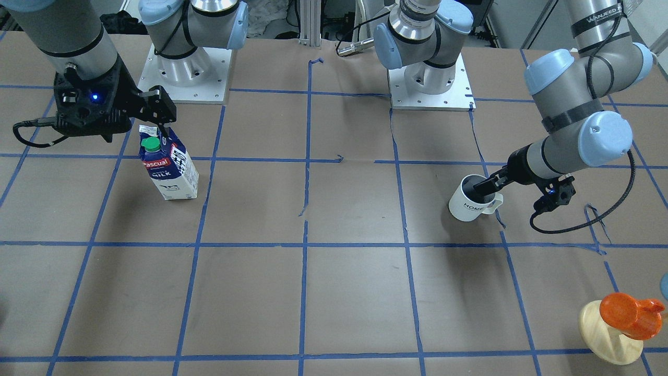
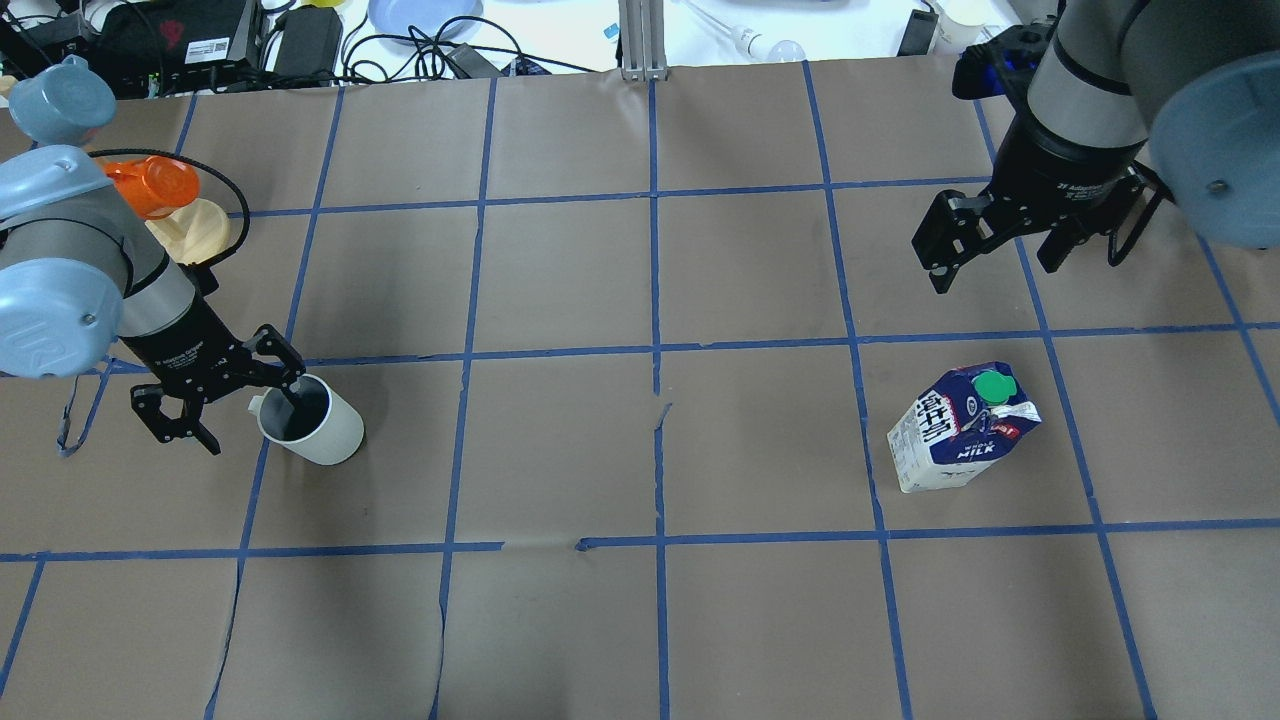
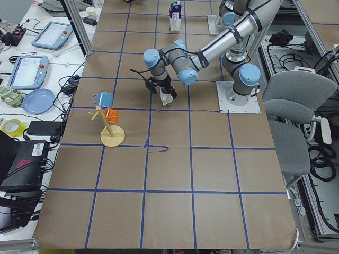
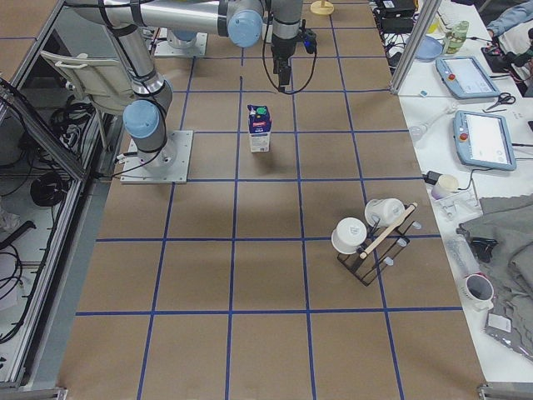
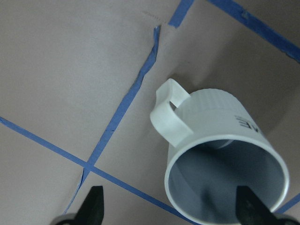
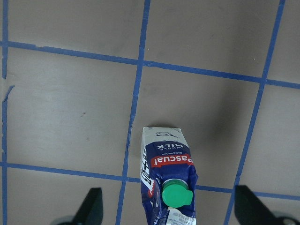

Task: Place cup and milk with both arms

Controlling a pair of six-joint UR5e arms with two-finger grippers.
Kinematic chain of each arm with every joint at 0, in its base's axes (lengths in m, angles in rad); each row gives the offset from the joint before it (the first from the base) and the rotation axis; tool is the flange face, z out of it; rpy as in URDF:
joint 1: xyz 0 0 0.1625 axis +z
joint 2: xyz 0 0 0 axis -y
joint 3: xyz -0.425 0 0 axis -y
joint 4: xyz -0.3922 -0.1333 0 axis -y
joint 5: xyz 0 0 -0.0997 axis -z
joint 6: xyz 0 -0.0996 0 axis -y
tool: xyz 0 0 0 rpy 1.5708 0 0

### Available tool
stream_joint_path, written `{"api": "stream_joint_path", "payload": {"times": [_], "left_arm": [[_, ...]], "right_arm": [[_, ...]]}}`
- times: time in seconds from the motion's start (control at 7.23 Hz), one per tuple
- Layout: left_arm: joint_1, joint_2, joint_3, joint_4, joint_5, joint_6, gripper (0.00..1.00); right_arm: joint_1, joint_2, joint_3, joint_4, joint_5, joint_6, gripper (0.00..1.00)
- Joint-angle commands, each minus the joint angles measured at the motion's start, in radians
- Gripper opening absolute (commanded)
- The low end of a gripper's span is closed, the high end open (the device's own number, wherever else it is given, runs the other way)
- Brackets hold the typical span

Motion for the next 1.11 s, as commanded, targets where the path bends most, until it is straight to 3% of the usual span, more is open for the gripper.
{"api": "stream_joint_path", "payload": {"times": [0.0, 0.14, 0.28, 0.41, 0.97], "left_arm": [[0.006, -0.021, -0.035, 0.057, -0.011, -0.002, 1.0], [0.006, -0.03, -0.036, 0.09, -0.014, 0.007, 0.88], [0.006, -0.036, -0.035, 0.093, -0.014, -0.001, 0.36], [0.008, -0.036, -0.039, 0.096, -0.017, 0.011, 0.0], [0.005, -0.022, -0.02, 0.082, -0.017, -0.013, 0.0]], "right_arm": [[0.004, -0.007, -0.001, -0.002, 0.007, 0.045, 1.0], [0.002, -0.007, -0.001, -0.003, 0.013, 0.05, 1.0], [0.005, -0.007, -0.007, -0.018, 0.016, 0.053, 1.0], [0.007, -0.009, -0.015, -0.018, 0.016, 0.073, 1.0], [0.014, -0.013, -0.038, -0.026, 0.019, 0.211, 1.0]]}}
